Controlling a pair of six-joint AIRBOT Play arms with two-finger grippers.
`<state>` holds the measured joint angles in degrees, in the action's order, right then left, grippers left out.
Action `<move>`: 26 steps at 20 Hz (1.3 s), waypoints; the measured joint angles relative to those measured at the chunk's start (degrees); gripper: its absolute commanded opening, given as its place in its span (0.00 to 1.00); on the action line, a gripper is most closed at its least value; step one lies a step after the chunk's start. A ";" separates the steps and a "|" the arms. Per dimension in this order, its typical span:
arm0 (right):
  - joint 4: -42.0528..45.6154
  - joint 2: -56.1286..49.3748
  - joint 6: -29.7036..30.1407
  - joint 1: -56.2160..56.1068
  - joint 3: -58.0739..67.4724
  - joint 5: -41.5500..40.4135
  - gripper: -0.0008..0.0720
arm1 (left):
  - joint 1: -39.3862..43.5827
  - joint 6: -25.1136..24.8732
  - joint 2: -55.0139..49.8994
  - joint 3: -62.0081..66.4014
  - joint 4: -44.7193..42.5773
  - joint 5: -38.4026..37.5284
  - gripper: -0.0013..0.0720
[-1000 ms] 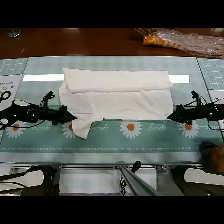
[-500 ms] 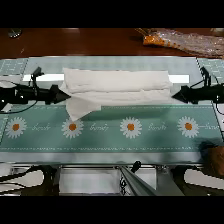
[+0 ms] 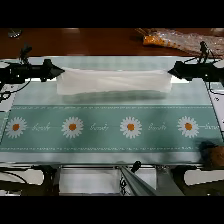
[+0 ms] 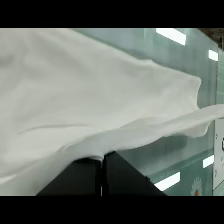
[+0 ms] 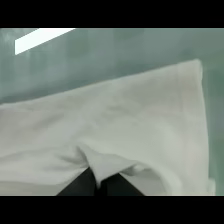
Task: Fold the shirts.
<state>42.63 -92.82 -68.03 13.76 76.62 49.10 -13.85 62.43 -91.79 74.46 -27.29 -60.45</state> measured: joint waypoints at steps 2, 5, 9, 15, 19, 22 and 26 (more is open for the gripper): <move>-0.15 -2.23 -0.70 -0.52 2.36 -2.51 0.04 | 0.17 0.79 -3.67 4.76 0.85 0.02 0.05; 0.24 -4.94 -1.49 -0.98 4.70 -5.27 0.04 | 0.90 1.42 -8.90 11.02 1.51 -0.07 0.05; 1.33 -7.39 -1.97 -1.36 5.77 -8.13 0.04 | 2.12 1.81 -14.03 14.78 1.79 -0.20 0.05; 1.95 -9.51 -2.21 -1.95 6.10 -9.55 0.21 | 2.32 2.01 -18.86 15.96 1.57 -4.09 0.57; 2.89 -9.77 -2.29 -1.95 6.12 -9.35 0.38 | 1.09 2.97 -19.61 16.13 1.66 -6.12 0.57; 6.56 -9.14 -2.34 -1.53 6.12 -7.39 0.63 | -0.37 3.82 -19.63 16.17 1.73 -9.44 0.57; 11.43 -7.93 -6.67 2.01 6.14 -4.35 0.73 | -2.10 4.11 -19.02 16.17 1.77 -13.68 0.57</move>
<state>54.06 -100.75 -74.70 15.77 82.76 44.75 -15.94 66.54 -110.80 90.63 -25.52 -74.13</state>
